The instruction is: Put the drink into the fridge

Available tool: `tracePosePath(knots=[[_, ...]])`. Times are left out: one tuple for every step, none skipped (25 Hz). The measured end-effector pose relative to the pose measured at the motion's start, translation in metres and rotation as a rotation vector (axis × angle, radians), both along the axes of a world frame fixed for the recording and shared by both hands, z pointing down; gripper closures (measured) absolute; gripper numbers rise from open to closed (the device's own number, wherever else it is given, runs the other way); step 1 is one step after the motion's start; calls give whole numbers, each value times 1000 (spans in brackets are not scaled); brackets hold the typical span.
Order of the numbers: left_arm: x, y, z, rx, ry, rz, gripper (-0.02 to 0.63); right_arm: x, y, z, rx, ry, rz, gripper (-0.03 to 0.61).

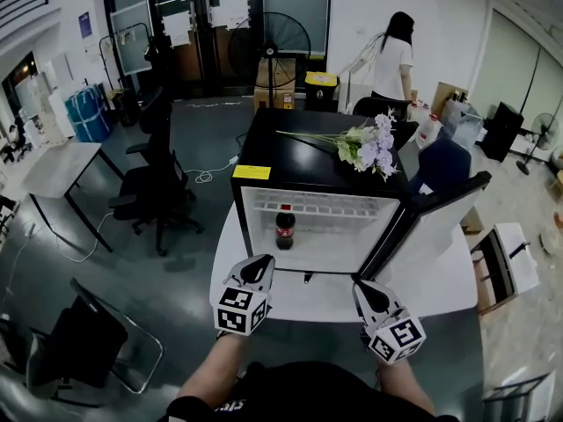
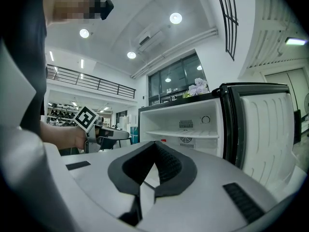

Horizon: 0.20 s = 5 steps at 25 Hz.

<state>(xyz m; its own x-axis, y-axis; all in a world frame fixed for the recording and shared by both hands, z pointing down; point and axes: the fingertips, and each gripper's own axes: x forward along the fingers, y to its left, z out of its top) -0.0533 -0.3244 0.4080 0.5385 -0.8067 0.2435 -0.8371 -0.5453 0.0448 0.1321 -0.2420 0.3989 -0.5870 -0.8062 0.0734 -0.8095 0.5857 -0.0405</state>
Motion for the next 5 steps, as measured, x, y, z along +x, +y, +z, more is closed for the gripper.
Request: tracePosePath(knots=[[2,0,0,0,0,3,584,2,1,0,0,-2,3,566],[3,1,0,0,0,6,583,4,2,0,-1,-4,6,566],[5,1,0,0,0,8,583,6,3,0,-1,-7,8,566],[7,2,0,-1,0,9,584,8,3,0,-3,-9,10,566],[8,2,0,-1,0,11,584,10,4,0,-4,-11,11,566]])
